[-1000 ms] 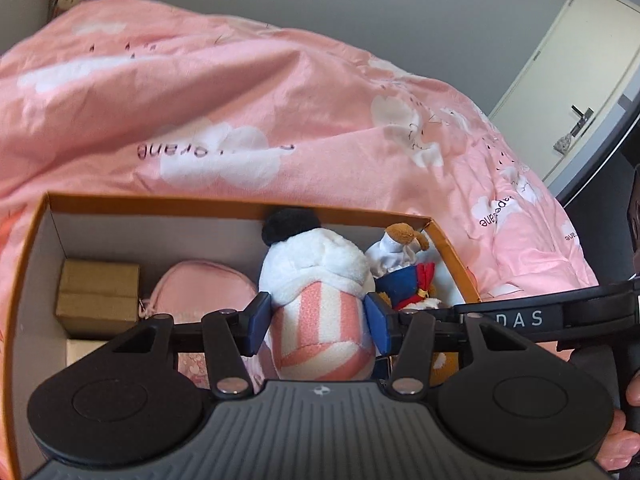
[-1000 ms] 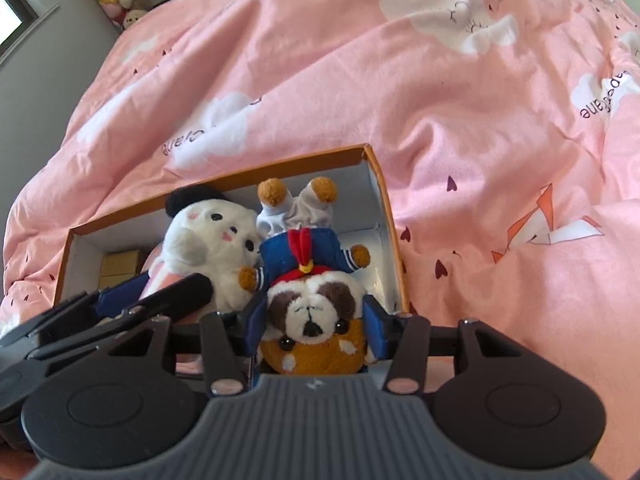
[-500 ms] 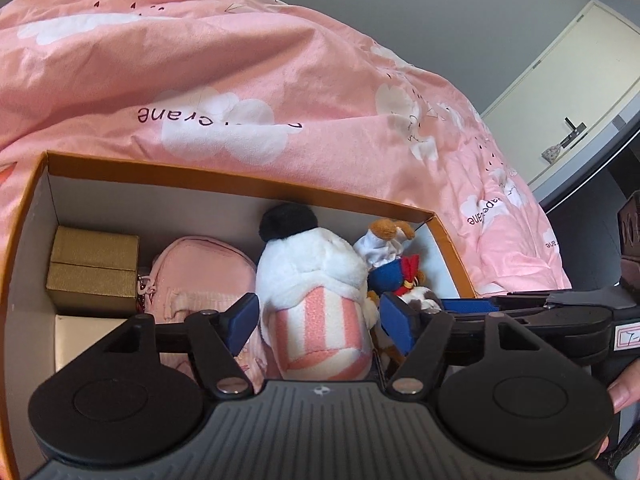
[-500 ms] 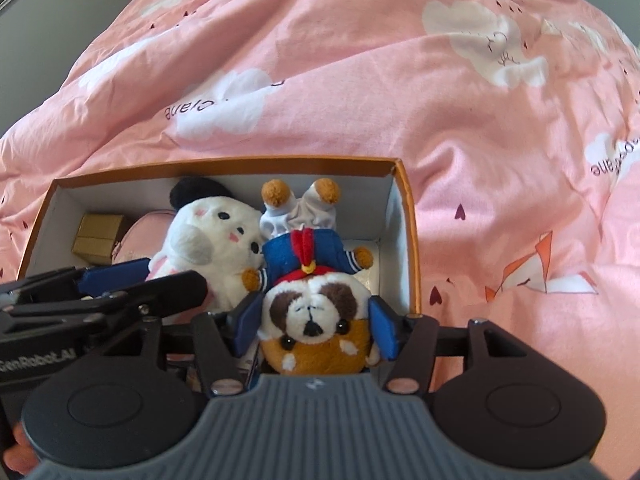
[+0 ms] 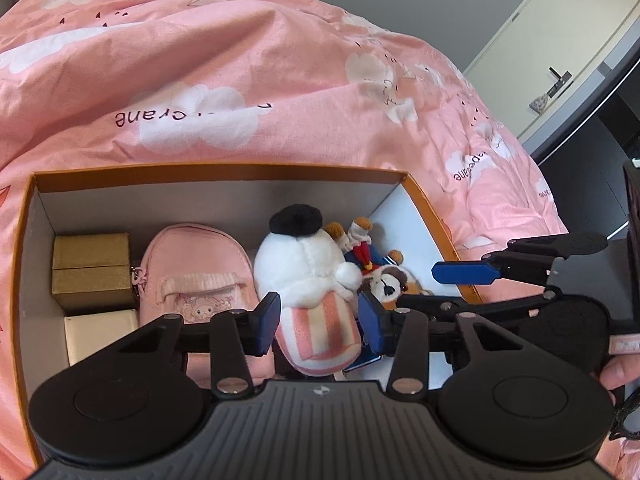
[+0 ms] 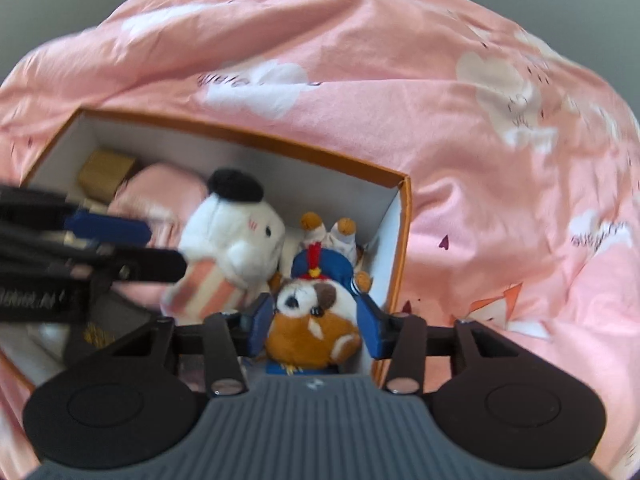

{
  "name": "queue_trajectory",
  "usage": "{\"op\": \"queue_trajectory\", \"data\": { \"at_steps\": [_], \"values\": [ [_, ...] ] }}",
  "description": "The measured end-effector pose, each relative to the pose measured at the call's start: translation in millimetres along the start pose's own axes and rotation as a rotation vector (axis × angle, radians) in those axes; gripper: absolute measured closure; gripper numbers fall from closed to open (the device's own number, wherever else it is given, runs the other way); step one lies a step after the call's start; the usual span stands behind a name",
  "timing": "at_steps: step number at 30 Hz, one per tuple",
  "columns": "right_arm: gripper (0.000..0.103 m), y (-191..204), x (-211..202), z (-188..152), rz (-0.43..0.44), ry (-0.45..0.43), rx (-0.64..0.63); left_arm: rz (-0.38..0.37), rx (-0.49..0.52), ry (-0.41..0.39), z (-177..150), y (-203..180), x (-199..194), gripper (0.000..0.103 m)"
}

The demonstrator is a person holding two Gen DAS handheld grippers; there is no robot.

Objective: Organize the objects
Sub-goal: 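Lower the white striped plush into the orange box and open the left gripper, then lower the brown dog plush into the orange box and open the right gripper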

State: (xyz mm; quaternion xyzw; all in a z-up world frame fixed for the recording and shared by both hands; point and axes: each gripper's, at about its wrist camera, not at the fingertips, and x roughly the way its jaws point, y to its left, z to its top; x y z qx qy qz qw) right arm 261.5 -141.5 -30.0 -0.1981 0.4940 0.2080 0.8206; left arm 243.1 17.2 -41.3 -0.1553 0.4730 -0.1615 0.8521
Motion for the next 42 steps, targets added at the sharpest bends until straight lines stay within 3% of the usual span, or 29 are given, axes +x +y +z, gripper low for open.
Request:
{"op": "queue_trajectory", "data": {
  "at_steps": [6,13,16,20,26,32,39,42],
  "values": [
    [0.075,2.7,-0.4,-17.3,0.026,0.054,-0.114,0.077,0.050,0.059,-8.7,-10.1,18.9,0.062],
    [0.080,15.9,10.9,-26.6,0.005,0.055,-0.238,0.070,-0.028,0.060,-11.1,0.7,33.0,0.065],
    [0.086,18.2,20.2,-26.1,0.010,0.061,-0.254,0.075,-0.067,0.082,-9.9,5.6,38.9,0.073],
    [0.088,17.8,27.0,-21.7,0.009,0.046,-0.244,0.080,-0.140,0.100,-4.7,15.4,43.0,0.073],
    [0.088,18.3,25.9,-21.8,0.001,0.035,-0.229,0.102,-0.099,0.090,-6.2,7.5,38.4,0.073],
    [0.087,15.7,-1.0,-32.2,0.022,-0.024,-0.141,0.115,0.020,0.015,-15.3,-12.7,10.2,0.073],
    [0.086,24.6,-54.4,-60.6,0.040,-0.173,-0.018,0.120,0.121,-0.123,-42.2,-42.0,-47.6,0.073],
    [0.081,30.4,-79.3,-79.3,0.068,-0.243,0.034,0.106,0.139,-0.166,-63.2,-50.8,-72.4,0.073]
  ]
}}
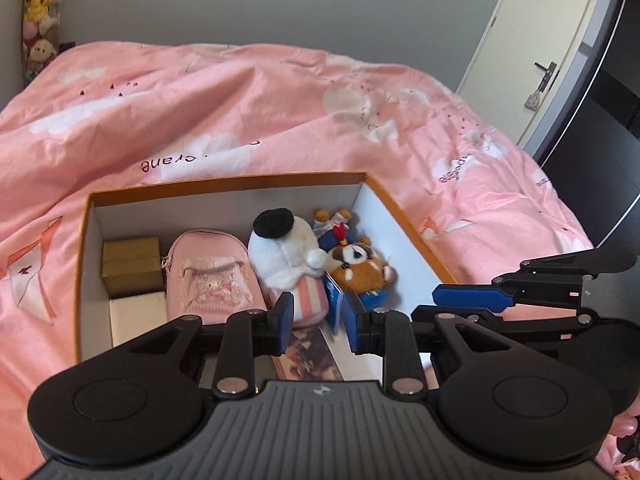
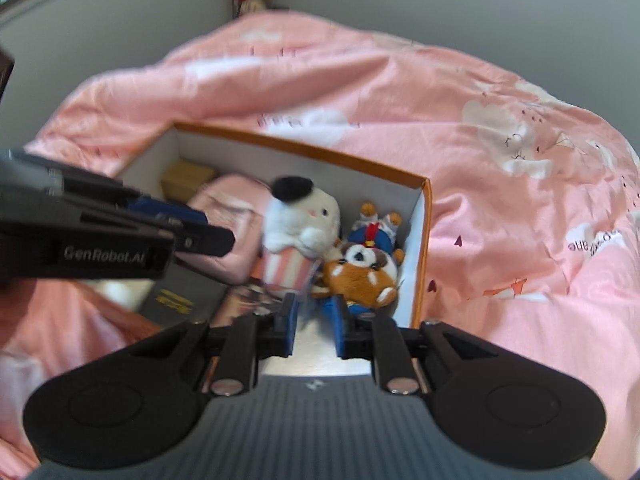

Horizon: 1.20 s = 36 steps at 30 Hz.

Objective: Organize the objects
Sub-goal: 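Lower the brown dog plush into the orange box and open the right gripper, then move the left gripper to the orange crochet ball while the right gripper reaches the yellow tape measure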

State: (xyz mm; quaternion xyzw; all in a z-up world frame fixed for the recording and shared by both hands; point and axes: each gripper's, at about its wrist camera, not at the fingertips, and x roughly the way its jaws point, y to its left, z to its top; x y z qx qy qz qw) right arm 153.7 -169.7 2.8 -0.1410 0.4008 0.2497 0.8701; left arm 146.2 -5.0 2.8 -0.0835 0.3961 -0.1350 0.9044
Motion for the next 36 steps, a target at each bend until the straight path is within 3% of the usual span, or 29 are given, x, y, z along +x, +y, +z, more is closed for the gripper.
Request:
{"op": "queue_trajectory", "data": {
  "at_steps": [5,8,13,18,25,31,36],
  "values": [
    [0.081,9.6,-33.2,-27.3,0.049,-0.056,0.107,-0.047,0.038,-0.010,-25.7,-11.4,-33.8,0.073],
    [0.072,22.2,-41.4,-47.7,0.037,-0.050,0.133,-0.081,0.066,0.018,-39.5,-15.2,-45.0,0.073],
    [0.070,43.1,-36.1,-82.1,0.087,0.047,0.167,-0.081,0.107,0.120,-65.0,-15.6,-44.4,0.073],
    [0.064,57.9,-22.5,-109.3,0.120,0.152,0.209,-0.034,0.054,0.194,-89.7,-2.9,-35.1,0.073],
    [0.049,70.9,-13.8,-122.3,0.129,0.216,0.212,0.028,0.014,0.280,-117.5,12.5,-23.0,0.073],
    [0.045,75.3,-2.9,-134.2,0.131,0.289,0.218,0.005,-0.068,0.324,-123.4,30.3,-16.9,0.073],
    [0.045,77.1,6.9,-139.0,0.141,0.330,0.220,0.005,-0.064,0.340,-122.4,28.9,-13.8,0.073]
  ]
}}
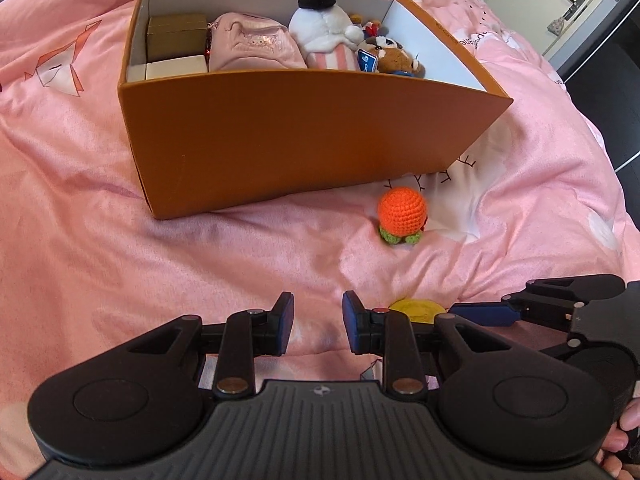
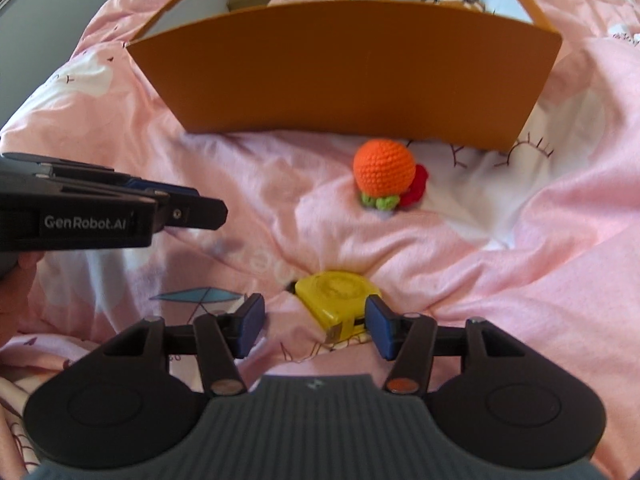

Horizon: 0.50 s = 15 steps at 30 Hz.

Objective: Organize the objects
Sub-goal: 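Move the left gripper to the orange crochet ball while the right gripper reaches the yellow tape measure, then grasp the yellow tape measure with the right gripper while the left gripper grasps the orange crochet ball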

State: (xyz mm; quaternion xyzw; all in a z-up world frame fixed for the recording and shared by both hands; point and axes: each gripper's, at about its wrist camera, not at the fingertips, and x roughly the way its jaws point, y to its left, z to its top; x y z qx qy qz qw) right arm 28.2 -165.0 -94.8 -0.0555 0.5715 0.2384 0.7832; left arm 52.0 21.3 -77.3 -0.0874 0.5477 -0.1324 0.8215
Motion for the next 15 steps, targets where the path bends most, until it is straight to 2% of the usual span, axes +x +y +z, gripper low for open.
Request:
{"op": "queue_trajectory", "data": {
  "at_steps": [3,8,15],
  "values": [
    [0.040,-6.3,9.3,0.0,-0.020,0.023,0.029,0.000,0.009,0.006,-0.7,-2.5,1.8,0.073],
    [0.040,-20.0,21.8,1.1,-0.015,0.033,0.081,-0.001,0.019,0.019,-1.2,-5.3,5.5,0.073],
    [0.040,-33.5,39.1,2.0,0.028,0.042,0.117,0.000,0.030,0.031,-2.0,-7.8,9.9,0.073]
  ]
}}
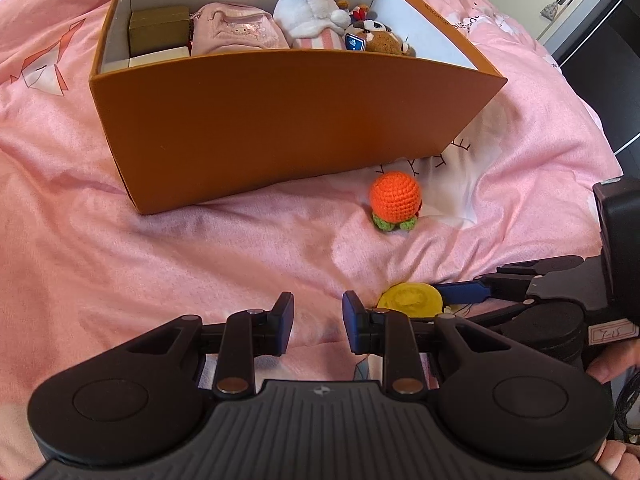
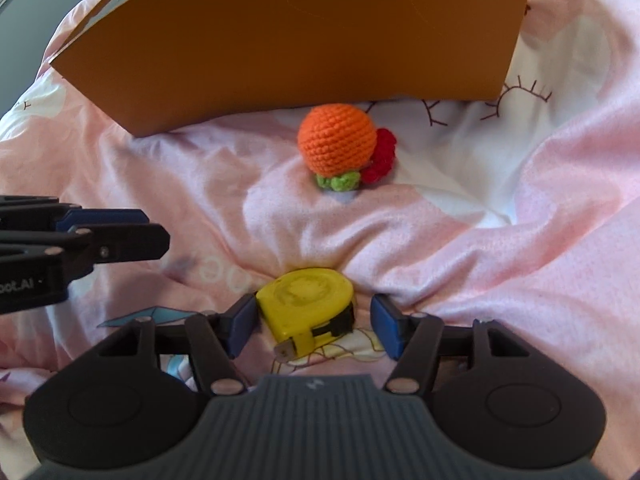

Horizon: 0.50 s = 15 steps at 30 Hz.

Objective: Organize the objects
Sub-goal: 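Grasp the yellow tape measure with the right gripper while the left gripper grasps the orange crochet ball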

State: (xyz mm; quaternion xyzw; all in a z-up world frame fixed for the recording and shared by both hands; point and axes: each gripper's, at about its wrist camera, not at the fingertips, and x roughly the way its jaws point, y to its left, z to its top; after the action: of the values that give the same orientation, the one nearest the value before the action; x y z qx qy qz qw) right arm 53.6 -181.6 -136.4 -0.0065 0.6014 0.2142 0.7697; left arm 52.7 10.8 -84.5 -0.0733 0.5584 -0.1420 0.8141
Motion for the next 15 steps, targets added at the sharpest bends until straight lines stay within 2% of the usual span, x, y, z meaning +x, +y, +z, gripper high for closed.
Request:
{"op": "queue_trajectory", "data": {
  "at_steps": [3,9,12,15],
  "values": [
    [0.047,5.7,1.6,-2.2,0.003,-0.001,-0.041,0.000,0.008,0.005,0.2,-1.5,1.5,0.073],
    [0.047,15.7,-10.1,-4.9,-0.040,-0.035,-0.097,-0.031,0.062,-0.028,1.3,-9.7,-3.1,0.073],
    [0.047,16.5,-25.0,-3.0,-0.065,-0.079,-0.122,-0.056,0.101,-0.056,5.3,-17.6,-4.4,0.073],
    [0.047,9.5,-39.4,0.8,-0.128,-0.130,-0.136,-0.078,0.144,-0.077,11.6,-27.7,-1.0,0.073]
  ]
}}
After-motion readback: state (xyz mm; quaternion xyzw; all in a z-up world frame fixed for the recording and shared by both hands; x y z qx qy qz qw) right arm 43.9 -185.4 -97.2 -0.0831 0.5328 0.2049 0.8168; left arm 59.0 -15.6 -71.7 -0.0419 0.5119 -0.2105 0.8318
